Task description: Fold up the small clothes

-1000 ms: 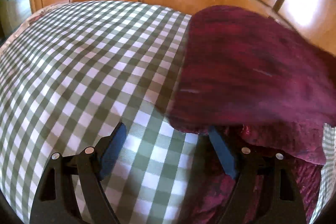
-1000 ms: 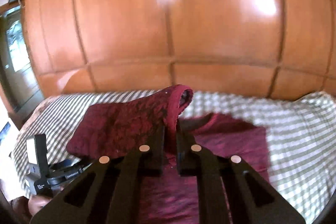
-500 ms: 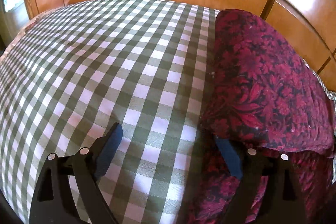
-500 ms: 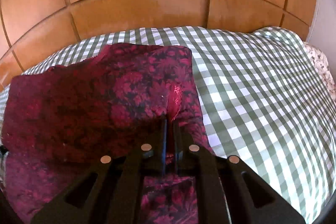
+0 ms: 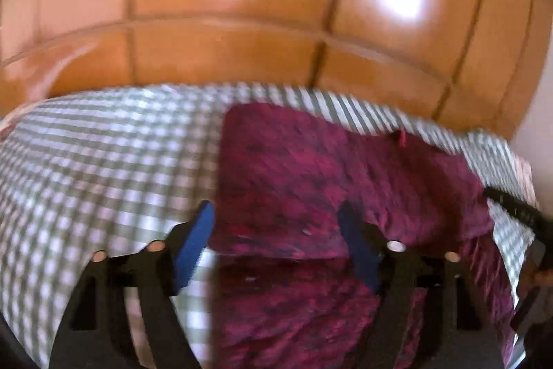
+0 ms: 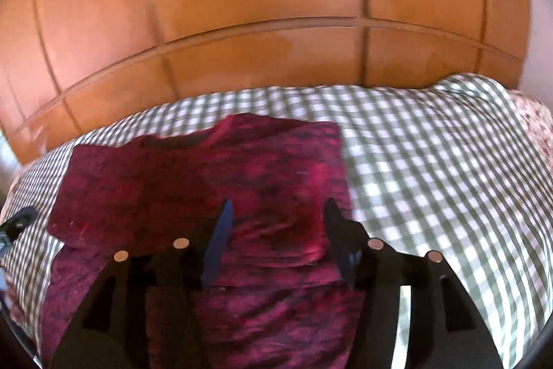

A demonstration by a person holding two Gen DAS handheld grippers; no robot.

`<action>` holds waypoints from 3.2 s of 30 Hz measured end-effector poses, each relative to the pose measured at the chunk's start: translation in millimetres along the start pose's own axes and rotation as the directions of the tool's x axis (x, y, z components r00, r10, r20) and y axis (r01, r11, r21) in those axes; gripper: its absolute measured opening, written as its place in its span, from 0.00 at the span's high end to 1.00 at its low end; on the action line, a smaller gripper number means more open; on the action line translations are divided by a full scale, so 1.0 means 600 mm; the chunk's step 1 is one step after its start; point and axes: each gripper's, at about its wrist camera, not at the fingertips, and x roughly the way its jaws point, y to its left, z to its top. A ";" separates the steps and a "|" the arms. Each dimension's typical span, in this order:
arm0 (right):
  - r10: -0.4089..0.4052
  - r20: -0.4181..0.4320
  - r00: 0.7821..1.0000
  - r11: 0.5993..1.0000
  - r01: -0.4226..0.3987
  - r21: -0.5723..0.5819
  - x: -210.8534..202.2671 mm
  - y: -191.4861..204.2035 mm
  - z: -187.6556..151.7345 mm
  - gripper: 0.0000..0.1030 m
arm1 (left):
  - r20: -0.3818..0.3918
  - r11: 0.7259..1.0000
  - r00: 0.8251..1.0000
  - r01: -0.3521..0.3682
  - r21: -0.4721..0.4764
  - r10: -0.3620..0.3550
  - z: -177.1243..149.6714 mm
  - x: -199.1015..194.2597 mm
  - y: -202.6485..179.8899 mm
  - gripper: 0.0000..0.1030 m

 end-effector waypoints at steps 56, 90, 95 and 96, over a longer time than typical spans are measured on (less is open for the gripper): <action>0.040 -0.079 0.996 0.999 -0.039 0.014 0.021 0.016 -0.031 0.02 | -0.135 0.992 0.990 0.020 -0.128 -0.037 -0.176 -0.138 0.075 0.20; 0.602 -0.218 0.769 0.794 -0.545 0.270 -0.271 -0.043 -0.241 0.78 | -0.201 0.835 0.815 0.499 -0.232 -0.544 -0.231 -0.280 0.070 0.86; 0.608 -0.104 0.787 0.769 -0.551 0.323 -0.230 -0.054 -0.166 0.78 | -0.100 0.761 0.779 0.564 -0.321 -0.619 -0.158 -0.244 0.077 0.86; 0.598 -0.087 0.797 0.768 -0.538 0.349 -0.210 -0.060 -0.153 0.78 | -0.088 0.755 0.779 0.564 -0.335 -0.621 -0.144 -0.232 0.079 0.86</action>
